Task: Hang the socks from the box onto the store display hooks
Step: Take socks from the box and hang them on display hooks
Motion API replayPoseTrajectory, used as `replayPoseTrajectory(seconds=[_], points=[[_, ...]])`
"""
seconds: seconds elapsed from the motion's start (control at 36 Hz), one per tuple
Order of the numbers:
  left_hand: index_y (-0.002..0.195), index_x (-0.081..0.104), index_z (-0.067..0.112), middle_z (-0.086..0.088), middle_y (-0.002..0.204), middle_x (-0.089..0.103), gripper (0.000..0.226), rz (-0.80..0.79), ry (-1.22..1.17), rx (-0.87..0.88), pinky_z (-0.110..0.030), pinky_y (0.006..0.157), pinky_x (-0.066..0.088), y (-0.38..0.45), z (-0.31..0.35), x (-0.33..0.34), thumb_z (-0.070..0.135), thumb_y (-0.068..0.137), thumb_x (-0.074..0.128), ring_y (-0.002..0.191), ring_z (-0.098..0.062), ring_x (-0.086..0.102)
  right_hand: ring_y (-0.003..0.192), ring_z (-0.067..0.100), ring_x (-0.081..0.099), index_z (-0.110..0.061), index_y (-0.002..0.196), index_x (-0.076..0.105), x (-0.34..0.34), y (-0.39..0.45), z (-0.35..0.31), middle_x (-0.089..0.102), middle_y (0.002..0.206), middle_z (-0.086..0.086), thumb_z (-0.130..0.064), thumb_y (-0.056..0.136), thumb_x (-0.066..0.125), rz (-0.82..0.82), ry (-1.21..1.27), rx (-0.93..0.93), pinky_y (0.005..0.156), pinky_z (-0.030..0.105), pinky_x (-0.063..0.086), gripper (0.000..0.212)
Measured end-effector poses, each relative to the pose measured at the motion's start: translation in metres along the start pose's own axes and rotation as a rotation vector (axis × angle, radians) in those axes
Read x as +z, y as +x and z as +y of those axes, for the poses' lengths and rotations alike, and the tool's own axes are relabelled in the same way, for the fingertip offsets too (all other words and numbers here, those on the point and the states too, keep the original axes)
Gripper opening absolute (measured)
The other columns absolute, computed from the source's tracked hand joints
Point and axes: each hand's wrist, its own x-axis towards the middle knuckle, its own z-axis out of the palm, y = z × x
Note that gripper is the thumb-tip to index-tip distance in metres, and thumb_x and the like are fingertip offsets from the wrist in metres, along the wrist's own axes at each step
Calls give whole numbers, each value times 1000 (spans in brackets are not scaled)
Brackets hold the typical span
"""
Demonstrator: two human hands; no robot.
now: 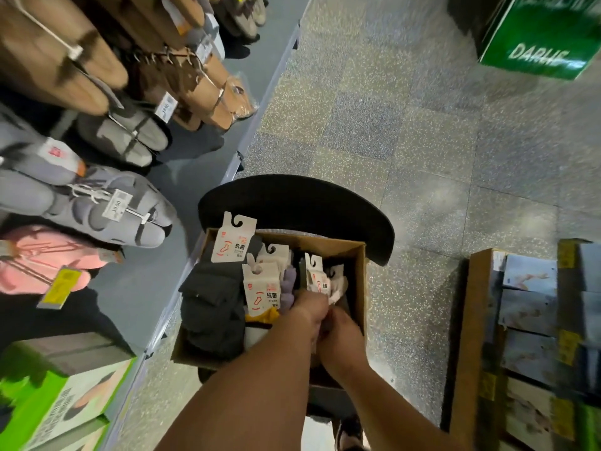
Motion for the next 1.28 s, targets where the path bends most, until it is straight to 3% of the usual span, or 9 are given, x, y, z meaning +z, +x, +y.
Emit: replayPoseTrajectory(seconds=[0.19,0.28,0.42,0.58,0.86,0.97,1.08,1.17,1.28], points=[[150,30,20,-4,136,58,134,26,45,18,-47,102,50,24,-18,-1,62,41,94,122,-31,57,89,18,65,-21,107,64,0,-12,10,67,94,-5,-18,92,55,45,104,-14,79,32,54,17],[141,50,11,-8,128,63,87,-73,17,-3,-42,102,48,-7,-4,0,24,66,91,119,-30,58,90,19,69,-17,107,65,-4,-9,10,71,96,-2,-18,87,53,38,36,-62,79,35,57,24],[129,57,26,-4,107,69,90,46,-14,57,-44,81,62,28,-12,8,17,44,85,98,-28,68,83,20,67,-19,104,68,-16,-19,11,72,94,0,-33,84,44,100,106,-92,73,35,54,34],[125,66,20,-2,121,69,55,-40,25,121,-50,104,49,-68,11,-8,12,72,79,117,-29,61,99,15,56,-16,113,63,-48,-28,-6,55,111,-2,-14,92,57,441,243,-56,81,30,50,22],[115,73,12,-13,110,76,23,-276,-302,346,-53,102,52,-195,28,-95,8,94,65,107,-37,70,112,26,60,-23,131,52,-97,-63,-83,63,123,0,-54,96,49,82,285,-69,96,44,49,47],[128,66,3,-20,124,70,34,-309,-543,522,-53,106,48,-247,15,-147,0,95,57,116,-38,66,100,19,61,-23,115,53,-90,-105,-141,67,116,0,-44,96,56,15,373,-248,89,34,47,28],[132,64,2,-17,110,74,42,-260,-781,568,-42,87,56,-285,-8,-215,22,95,63,92,-31,73,100,19,63,-27,117,48,-62,-152,-208,65,107,-8,-50,95,54,-48,343,-450,92,40,50,32],[136,62,7,-19,125,66,67,-237,-886,650,-48,101,50,-306,-36,-273,39,80,81,109,-36,66,93,13,62,-33,118,41,-31,-192,-251,57,102,-17,-35,96,61,-109,369,-672,87,36,51,30],[134,63,4,-24,132,62,64,-71,-981,801,-57,108,45,-340,-82,-343,26,76,83,119,-43,61,107,33,62,-14,125,51,26,-244,-298,61,118,10,-29,101,53,45,238,-988,97,34,43,28]])
